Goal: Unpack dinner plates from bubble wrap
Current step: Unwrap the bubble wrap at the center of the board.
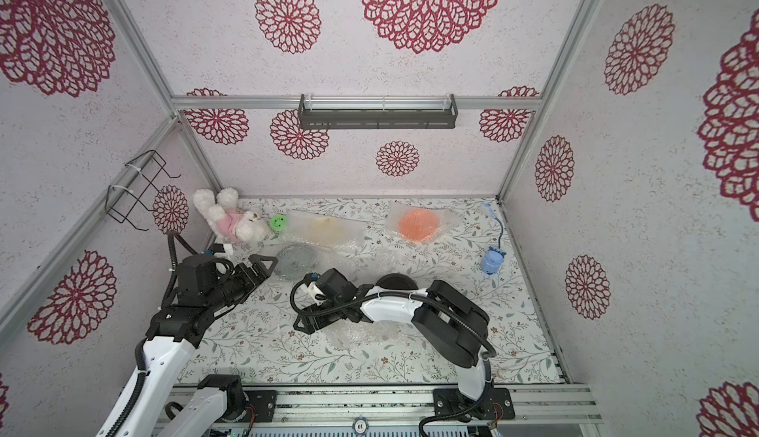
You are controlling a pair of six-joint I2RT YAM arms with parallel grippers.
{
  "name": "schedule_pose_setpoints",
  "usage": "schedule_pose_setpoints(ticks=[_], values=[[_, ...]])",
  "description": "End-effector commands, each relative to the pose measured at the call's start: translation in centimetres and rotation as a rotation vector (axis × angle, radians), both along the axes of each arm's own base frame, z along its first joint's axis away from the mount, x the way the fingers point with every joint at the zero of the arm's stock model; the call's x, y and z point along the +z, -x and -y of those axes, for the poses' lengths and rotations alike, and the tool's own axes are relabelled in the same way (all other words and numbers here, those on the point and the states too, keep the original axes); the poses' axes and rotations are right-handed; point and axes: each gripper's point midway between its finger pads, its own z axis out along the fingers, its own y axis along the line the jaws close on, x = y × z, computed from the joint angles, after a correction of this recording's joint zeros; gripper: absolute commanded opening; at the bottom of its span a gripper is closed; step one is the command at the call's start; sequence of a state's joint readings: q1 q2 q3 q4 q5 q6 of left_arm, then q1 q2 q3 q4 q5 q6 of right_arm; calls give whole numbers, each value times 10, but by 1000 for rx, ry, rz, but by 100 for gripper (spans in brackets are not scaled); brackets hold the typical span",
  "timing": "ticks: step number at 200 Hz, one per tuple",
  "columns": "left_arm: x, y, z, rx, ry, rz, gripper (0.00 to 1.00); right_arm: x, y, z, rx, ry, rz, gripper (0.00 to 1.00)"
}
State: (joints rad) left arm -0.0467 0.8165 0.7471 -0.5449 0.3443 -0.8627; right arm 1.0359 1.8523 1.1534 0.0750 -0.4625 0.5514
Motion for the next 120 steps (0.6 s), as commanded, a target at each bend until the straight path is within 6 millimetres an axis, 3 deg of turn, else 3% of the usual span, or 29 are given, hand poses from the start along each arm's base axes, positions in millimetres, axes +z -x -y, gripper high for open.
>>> schedule_pose_setpoints(ticks=[1, 31, 60, 74, 92, 99, 120], values=[[-21, 16, 1, -19, -8, -93, 100, 84, -8, 4, 63, -234, 33, 88], [-37, 13, 10, -74, 8, -141, 100, 126, 1, 25, 100, -359, 10, 97], [-47, 5, 8, -59, 8, -162, 100, 158, 13, 9, 146, -423, 26, 99], [-44, 4, -1, -18, -31, -157, 100, 152, 16, -3, 158, -383, 30, 99], [-39, 4, -12, 46, -64, -142, 100, 107, -5, 0, 41, -99, 179, 99], [-37, 4, -12, 44, -67, -135, 100, 97, -8, 4, 32, -62, 193, 99], [-38, 8, -4, -9, -56, -141, 100, 115, -1, 16, 51, -212, 107, 99]])
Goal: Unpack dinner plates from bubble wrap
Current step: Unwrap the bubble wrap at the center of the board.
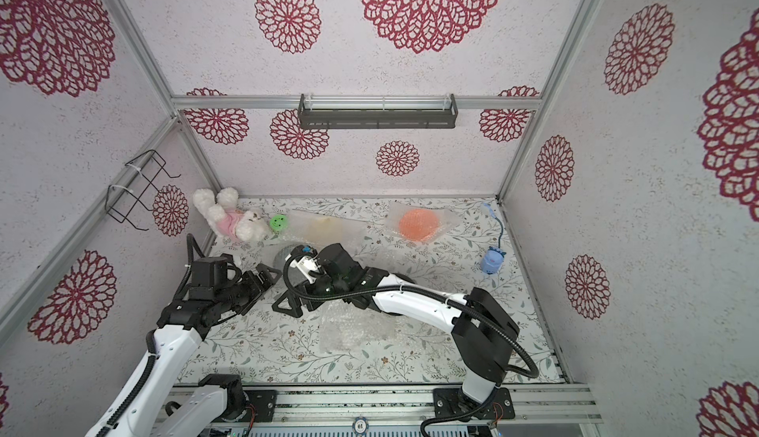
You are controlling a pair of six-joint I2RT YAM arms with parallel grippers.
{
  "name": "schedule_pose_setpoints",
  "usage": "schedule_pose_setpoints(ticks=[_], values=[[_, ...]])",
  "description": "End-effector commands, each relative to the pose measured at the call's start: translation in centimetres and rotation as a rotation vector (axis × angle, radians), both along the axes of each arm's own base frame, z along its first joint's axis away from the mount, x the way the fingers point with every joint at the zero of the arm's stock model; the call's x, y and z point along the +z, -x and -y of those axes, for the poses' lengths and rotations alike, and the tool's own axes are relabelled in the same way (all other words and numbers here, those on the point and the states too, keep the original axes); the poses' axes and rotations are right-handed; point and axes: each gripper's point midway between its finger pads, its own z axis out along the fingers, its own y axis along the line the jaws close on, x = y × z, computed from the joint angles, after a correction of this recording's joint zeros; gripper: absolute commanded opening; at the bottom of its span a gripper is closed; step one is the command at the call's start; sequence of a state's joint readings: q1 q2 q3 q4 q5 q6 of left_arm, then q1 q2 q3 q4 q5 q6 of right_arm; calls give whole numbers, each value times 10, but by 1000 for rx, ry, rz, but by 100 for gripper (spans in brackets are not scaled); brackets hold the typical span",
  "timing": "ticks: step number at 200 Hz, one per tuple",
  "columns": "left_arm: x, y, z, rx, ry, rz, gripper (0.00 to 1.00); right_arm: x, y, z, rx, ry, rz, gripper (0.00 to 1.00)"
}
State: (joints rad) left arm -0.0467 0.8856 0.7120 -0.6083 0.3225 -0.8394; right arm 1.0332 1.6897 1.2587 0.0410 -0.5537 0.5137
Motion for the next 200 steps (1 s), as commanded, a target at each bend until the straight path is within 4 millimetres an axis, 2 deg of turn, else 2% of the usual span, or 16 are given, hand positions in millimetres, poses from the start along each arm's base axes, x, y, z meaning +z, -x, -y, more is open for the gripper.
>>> schedule_pose_setpoints(ticks=[1, 17, 33, 47, 63, 79, 93, 116, 126, 144, 153, 157, 160, 200], values=[[7, 0, 0, -15, -16, 14, 100, -3, -10, 27, -42, 12, -2, 99], [2, 6, 8, -59, -21, -4, 99, 15, -29, 52, -126, 14, 55, 99], [-1, 9, 21, -97, -44, -5, 99, 21, -61, 92, -272, 65, 106, 99], [-5, 9, 44, -159, -73, -4, 99, 11, -93, 139, -430, 142, 103, 99], [-12, 9, 80, -263, -174, -15, 99, -12, -120, 204, -622, 244, 72, 99], [-30, 9, 110, -355, -349, -76, 99, -28, -129, 261, -770, 281, 22, 99], [-39, 3, 144, -431, -473, -95, 100, -41, -126, 292, -835, 256, -25, 99], [-60, -11, 205, -528, -538, -102, 97, -56, -115, 308, -832, 113, -151, 99], [-76, -17, 221, -550, -592, -131, 97, -67, -113, 317, -851, 113, -186, 99], [-92, -26, 244, -586, -686, -145, 97, -82, -113, 332, -893, 114, -230, 99], [-99, -29, 249, -587, -727, -156, 97, -85, -113, 335, -898, 94, -245, 99], [-97, -31, 250, -584, -731, -153, 97, -86, -113, 336, -900, 88, -248, 99], [-112, -31, 250, -587, -756, -181, 97, -87, -112, 337, -901, 86, -252, 99], [-144, -41, 236, -534, -875, -248, 99, -98, -118, 333, -885, 62, -277, 99]])
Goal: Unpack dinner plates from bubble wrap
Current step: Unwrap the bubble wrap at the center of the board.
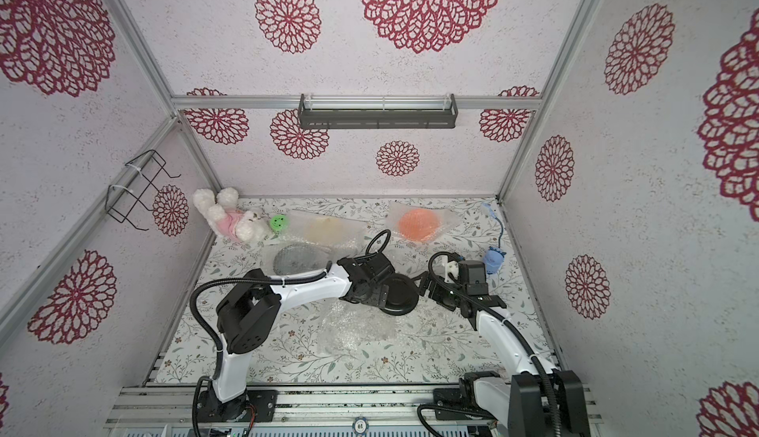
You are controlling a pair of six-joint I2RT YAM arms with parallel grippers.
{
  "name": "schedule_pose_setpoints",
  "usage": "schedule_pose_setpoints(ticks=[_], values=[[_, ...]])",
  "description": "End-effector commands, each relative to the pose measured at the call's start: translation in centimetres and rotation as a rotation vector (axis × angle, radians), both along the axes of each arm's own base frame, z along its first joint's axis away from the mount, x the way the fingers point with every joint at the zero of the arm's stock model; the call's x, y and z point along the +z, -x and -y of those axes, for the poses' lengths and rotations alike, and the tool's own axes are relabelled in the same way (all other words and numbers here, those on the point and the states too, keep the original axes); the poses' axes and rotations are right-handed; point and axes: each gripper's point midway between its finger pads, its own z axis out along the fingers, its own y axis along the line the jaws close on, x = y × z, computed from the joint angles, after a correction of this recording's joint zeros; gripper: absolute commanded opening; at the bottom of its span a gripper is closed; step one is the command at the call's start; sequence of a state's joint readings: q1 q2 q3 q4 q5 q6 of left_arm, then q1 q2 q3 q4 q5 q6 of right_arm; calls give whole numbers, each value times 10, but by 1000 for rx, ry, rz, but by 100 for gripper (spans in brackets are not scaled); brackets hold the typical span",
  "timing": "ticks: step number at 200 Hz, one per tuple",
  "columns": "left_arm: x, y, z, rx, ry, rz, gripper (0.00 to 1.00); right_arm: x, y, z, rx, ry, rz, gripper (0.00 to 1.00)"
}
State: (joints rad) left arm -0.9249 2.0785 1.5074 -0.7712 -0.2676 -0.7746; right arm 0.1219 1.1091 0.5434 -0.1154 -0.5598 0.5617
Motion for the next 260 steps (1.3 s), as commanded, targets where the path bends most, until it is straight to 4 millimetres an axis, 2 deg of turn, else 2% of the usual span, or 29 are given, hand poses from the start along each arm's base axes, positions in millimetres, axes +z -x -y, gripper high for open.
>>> schedule_pose_setpoints(ticks=[1, 20, 57, 82, 93, 124, 152, 169, 213, 218, 222, 233, 260], values=[[-5, -10, -23, 47, -125, 36, 99, 10, -10, -10, 30, -71, 51, 99], [-7, -14, -27, 66, -156, 56, 98, 2, -13, -11, 30, -76, 26, 99], [-6, -16, -40, 104, -217, 83, 83, -18, -16, -2, -9, -15, -14, 99], [4, -18, -51, 127, -239, 121, 74, -30, -17, -1, -27, -15, -45, 99], [9, -20, -55, 135, -252, 146, 73, -35, -17, 1, -46, -18, -59, 99], [4, -33, -62, 146, -288, 145, 70, -42, -18, 5, -88, -14, -76, 99], [9, -37, -66, 160, -305, 161, 57, -43, -17, 5, -91, -22, -85, 99], [18, -34, -69, 164, -305, 171, 44, -46, -16, 5, -91, -21, -91, 99], [56, -20, -92, 209, -305, 226, 11, -60, -14, 5, -109, -30, -128, 99], [56, -19, -95, 215, -308, 224, 9, -61, -14, 5, -111, -31, -133, 99], [69, -17, -97, 226, -282, 242, 7, -62, -14, 5, -113, -31, -136, 99], [79, -13, -104, 243, -267, 253, 2, -66, -15, 7, -129, -21, -148, 99], [94, -1, -127, 290, -190, 243, 0, -74, -17, 20, -192, 36, -176, 99]])
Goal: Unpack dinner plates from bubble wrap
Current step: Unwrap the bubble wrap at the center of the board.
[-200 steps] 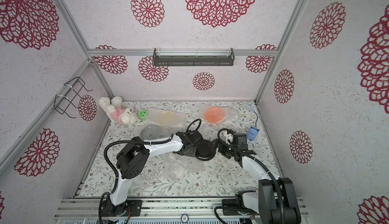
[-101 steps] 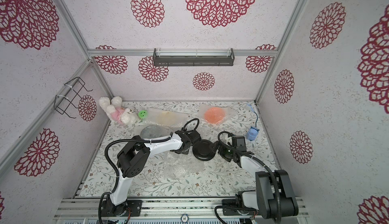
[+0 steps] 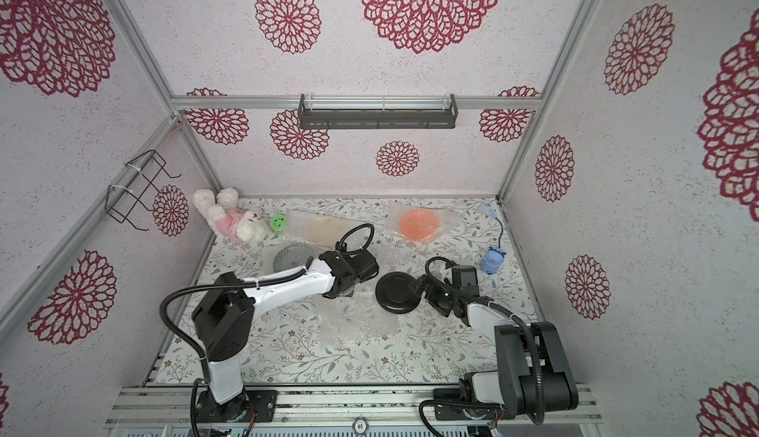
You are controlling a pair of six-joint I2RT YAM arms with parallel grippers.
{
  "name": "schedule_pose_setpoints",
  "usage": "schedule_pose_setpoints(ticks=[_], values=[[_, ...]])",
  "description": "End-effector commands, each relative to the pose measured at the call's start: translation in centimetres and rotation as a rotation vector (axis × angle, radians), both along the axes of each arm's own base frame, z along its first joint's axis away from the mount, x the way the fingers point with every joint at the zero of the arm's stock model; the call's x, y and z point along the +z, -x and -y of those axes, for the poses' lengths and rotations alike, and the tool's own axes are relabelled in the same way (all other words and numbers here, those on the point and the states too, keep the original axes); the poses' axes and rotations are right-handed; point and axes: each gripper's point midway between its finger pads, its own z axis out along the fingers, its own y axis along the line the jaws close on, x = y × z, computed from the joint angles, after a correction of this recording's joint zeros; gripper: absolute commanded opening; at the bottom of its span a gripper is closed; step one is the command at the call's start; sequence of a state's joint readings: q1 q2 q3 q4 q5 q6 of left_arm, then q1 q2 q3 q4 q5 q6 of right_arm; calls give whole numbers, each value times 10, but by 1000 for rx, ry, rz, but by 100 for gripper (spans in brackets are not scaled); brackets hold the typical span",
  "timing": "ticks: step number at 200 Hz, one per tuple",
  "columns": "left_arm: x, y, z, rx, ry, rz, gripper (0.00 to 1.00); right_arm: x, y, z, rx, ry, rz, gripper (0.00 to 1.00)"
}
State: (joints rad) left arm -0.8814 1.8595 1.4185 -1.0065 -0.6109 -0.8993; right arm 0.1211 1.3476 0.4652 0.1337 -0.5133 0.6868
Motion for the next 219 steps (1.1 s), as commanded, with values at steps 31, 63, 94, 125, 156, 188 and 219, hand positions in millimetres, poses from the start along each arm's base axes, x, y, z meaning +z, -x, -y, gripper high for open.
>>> schedule_pose_setpoints(ticks=[31, 63, 94, 125, 156, 188, 219], values=[[23, 21, -56, 114, 184, 15, 0, -30, 1, 27, -140, 122, -125, 99], [25, 30, -94, 179, 290, 15, 0, -48, 8, 38, -195, 166, -209, 99], [20, 35, -122, 220, 345, -3, 0, -57, 16, 60, -287, 214, -276, 99], [14, 37, -143, 254, 361, -22, 0, -56, 24, 83, -374, 242, -305, 99], [0, 41, -158, 290, 392, -55, 0, -52, 28, 98, -429, 262, -304, 99], [2, 40, -163, 293, 432, -42, 1, -45, 19, 90, -365, 218, -270, 98], [6, 43, -182, 355, 427, -23, 0, -30, 17, 108, -393, 321, -230, 98]])
